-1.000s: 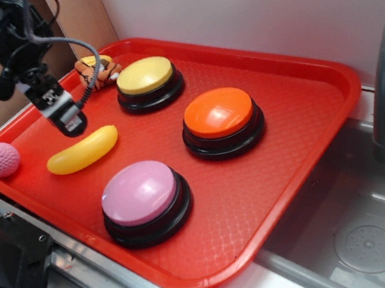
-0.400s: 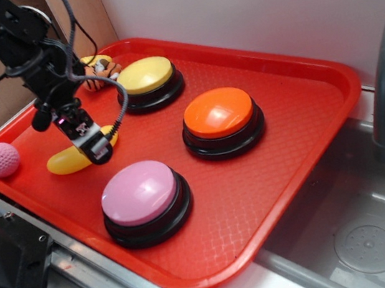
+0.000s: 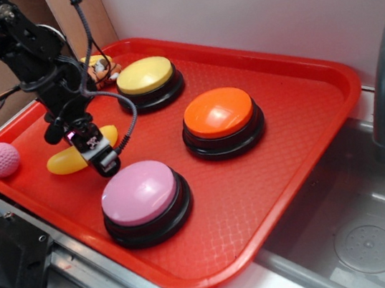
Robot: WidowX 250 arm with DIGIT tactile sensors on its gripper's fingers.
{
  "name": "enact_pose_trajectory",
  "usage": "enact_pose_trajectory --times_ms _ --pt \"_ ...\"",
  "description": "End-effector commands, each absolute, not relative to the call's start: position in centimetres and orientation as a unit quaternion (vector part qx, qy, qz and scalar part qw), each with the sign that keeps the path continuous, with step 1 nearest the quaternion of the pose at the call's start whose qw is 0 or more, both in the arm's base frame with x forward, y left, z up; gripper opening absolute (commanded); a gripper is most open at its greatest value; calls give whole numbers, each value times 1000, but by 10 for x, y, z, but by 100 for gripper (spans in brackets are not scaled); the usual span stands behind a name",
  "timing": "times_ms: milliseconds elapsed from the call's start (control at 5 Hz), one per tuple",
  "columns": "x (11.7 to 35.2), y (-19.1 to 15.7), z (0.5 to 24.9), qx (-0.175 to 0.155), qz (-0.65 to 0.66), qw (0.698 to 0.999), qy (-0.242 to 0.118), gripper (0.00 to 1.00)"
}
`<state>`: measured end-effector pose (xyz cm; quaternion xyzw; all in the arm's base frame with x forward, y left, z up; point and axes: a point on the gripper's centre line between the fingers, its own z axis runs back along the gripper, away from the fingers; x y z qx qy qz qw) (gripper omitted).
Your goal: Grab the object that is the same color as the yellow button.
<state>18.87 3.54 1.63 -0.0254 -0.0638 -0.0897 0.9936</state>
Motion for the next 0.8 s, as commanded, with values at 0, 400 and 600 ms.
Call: enact_pose_trajectory --times_ms 0,400,600 --pt "196 36 19 -13 -78 995 -63 0" --pt "194 36 46 -28 -23 999 -34 0" --pt "201 22 86 -49 -9 997 -53 0"
